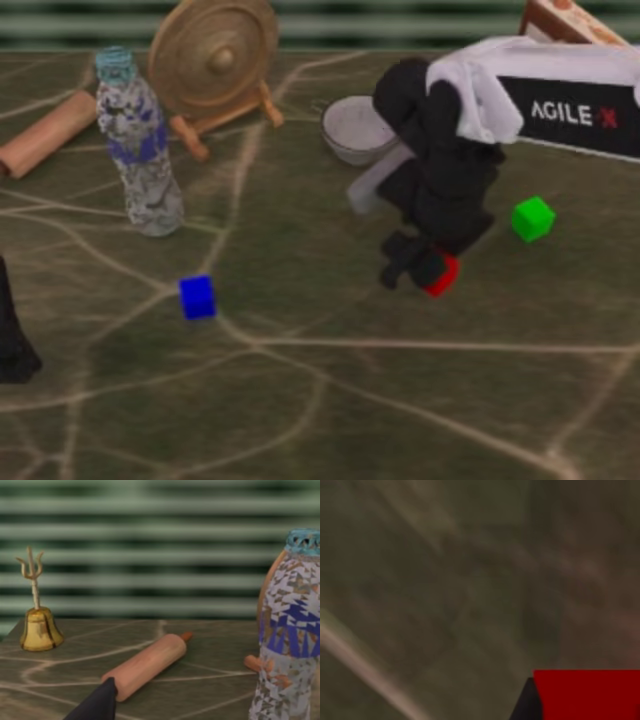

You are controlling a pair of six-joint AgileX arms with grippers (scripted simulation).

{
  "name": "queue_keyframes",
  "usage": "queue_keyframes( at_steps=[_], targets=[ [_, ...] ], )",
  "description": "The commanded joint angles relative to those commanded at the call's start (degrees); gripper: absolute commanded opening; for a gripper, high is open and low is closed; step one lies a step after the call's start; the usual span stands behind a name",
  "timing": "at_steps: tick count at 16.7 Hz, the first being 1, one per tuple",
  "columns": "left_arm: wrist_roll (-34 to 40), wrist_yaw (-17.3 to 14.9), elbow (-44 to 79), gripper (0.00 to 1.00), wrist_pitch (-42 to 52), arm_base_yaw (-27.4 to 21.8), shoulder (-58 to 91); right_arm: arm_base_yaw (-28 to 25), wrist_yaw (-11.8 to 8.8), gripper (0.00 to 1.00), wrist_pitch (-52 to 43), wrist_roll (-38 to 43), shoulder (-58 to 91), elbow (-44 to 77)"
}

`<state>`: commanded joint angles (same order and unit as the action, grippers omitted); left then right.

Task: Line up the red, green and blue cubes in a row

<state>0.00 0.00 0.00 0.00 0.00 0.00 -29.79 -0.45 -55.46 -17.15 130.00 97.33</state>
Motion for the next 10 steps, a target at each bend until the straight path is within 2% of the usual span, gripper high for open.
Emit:
queue_keyframes(
  at_steps=[4,10],
  targets=[
    [0.00,0.00,0.00,1.00,0.00,0.00,0.00,-0.35,-0.04,0.00,-6.60,-0.17,-2.80,3.91],
    [0.00,0.00,0.00,1.00,0.00,0.00,0.00,-0.91,-0.07,0.00,-7.34,-0.72,-2.26,4.94]
  ],
)
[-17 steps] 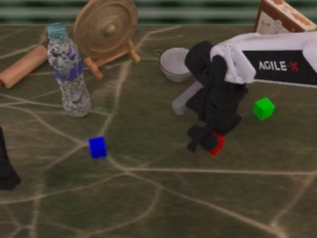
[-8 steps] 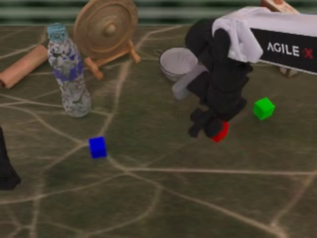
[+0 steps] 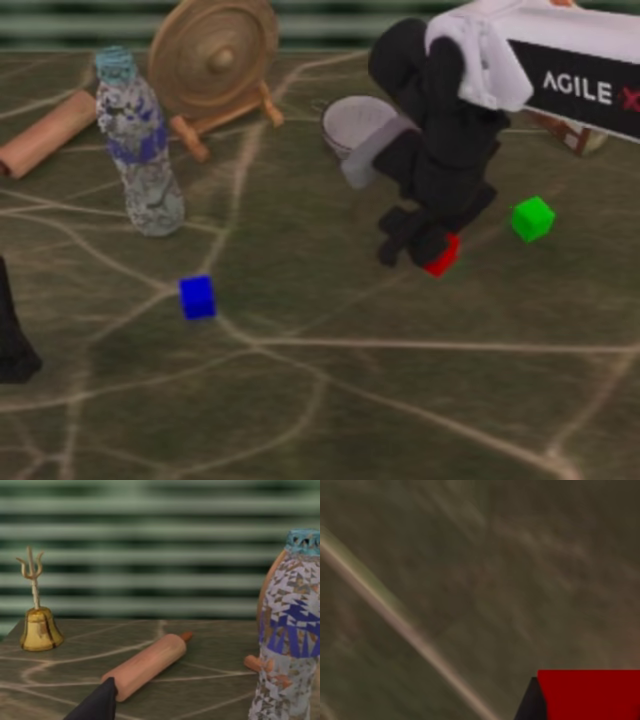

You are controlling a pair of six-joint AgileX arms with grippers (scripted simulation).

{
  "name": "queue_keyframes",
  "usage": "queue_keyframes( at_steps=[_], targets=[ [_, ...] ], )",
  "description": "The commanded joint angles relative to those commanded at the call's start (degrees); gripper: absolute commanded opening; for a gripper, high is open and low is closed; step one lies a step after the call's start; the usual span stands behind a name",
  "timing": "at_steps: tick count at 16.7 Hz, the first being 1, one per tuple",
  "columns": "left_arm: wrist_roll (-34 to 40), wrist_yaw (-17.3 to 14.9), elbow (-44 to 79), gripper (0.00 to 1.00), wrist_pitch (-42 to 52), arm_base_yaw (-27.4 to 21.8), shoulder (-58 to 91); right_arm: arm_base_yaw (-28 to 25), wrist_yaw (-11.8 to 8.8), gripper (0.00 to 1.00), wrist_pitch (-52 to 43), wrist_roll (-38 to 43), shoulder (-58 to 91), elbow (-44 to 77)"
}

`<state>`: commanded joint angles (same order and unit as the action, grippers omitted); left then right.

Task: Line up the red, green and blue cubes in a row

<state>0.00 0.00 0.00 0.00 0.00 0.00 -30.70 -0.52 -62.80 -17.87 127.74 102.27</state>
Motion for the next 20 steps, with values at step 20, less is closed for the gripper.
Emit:
queue_keyframes(
  at_steps=[20],
  targets=[
    [0.00,0.00,0.00,1.00,0.00,0.00,0.00,-22.73,-0.50,0.00,-10.26,-17.28,13.38,23.85]
  ],
)
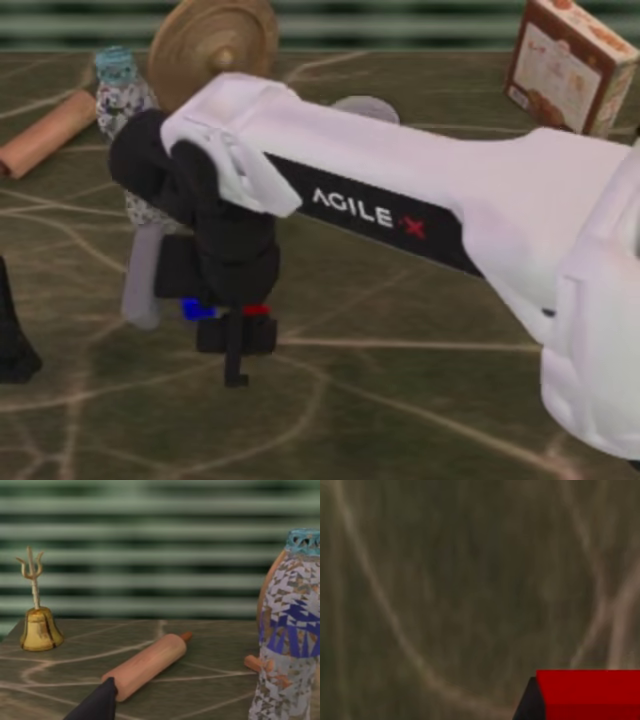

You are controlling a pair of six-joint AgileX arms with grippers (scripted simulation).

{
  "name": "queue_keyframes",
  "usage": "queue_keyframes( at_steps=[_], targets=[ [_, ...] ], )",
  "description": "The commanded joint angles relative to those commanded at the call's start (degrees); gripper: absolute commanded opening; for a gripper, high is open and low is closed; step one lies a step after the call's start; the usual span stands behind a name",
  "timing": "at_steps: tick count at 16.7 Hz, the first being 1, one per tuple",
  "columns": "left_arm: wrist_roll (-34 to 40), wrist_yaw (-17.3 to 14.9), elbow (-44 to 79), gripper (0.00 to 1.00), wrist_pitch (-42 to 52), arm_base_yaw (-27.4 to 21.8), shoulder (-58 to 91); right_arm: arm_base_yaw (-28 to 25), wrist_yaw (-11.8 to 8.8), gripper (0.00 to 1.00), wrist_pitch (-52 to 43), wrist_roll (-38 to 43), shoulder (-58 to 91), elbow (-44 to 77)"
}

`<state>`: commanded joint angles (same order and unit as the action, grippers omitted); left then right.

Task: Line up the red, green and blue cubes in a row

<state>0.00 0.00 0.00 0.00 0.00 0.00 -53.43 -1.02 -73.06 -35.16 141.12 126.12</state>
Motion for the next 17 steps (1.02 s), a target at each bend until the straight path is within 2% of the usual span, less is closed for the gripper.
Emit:
queue_keyframes(
  at_steps=[4,9,17],
  targets=[
    [0.00,0.00,0.00,1.00,0.00,0.00,0.00,-0.23,0.01,0.00,8.74,-0.17,0.96,-7.59],
    [0.00,0.00,0.00,1.00,0.00,0.00,0.00,-0.34,0.03,0.00,10.38,-0.24,1.29,-9.20],
    [0.00,0.00,0.00,1.00,0.00,0.00,0.00,-0.34,0.03,0.60,10.38,-0.24,1.29,-9.20]
  ],
)
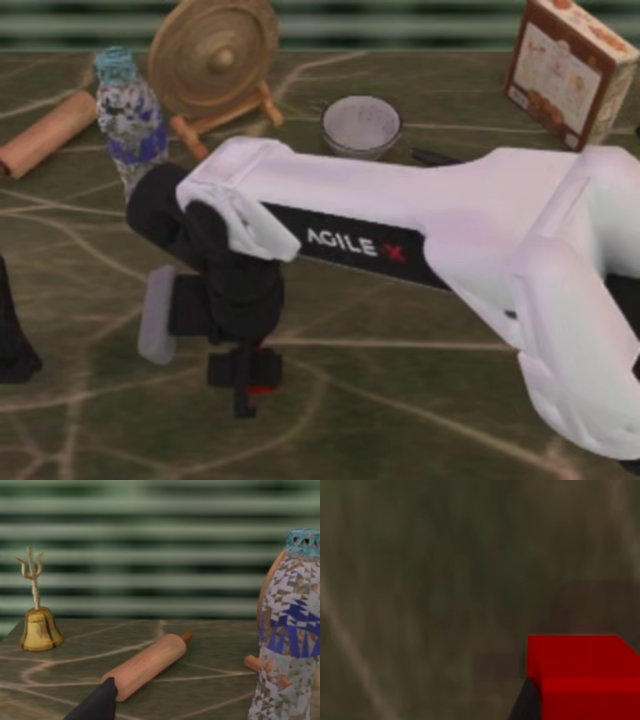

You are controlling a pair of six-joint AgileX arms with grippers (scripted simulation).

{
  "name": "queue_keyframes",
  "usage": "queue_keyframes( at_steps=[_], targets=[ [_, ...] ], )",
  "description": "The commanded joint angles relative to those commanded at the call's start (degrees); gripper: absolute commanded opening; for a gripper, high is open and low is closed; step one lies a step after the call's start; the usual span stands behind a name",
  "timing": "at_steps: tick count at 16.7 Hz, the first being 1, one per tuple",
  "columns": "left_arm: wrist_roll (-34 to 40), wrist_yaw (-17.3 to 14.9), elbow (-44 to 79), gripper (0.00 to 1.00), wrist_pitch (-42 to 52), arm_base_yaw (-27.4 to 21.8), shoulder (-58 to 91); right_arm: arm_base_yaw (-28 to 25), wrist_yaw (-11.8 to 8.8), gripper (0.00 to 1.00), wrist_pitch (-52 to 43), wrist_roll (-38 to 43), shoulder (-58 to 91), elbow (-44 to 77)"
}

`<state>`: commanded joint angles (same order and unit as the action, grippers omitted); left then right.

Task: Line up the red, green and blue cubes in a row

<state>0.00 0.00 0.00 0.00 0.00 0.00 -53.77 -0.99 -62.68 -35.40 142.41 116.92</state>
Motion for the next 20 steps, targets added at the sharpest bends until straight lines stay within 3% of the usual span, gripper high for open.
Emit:
queue_keyframes(
  at_steps=[5,6,15,20],
  targets=[
    [0.00,0.00,0.00,1.00,0.00,0.00,0.00,0.00,0.00,0.98,0.00,0.00,0.00,0.00],
    [0.00,0.00,0.00,1.00,0.00,0.00,0.00,0.00,0.00,1.00,0.00,0.00,0.00,0.00],
    [0.00,0.00,0.00,1.00,0.00,0.00,0.00,0.08,0.00,1.00,-0.21,-0.04,-0.03,0.21],
    [0.00,0.00,0.00,1.00,0.00,0.00,0.00,-0.05,-0.04,1.00,-9.01,-0.12,-1.36,7.10]
  ],
)
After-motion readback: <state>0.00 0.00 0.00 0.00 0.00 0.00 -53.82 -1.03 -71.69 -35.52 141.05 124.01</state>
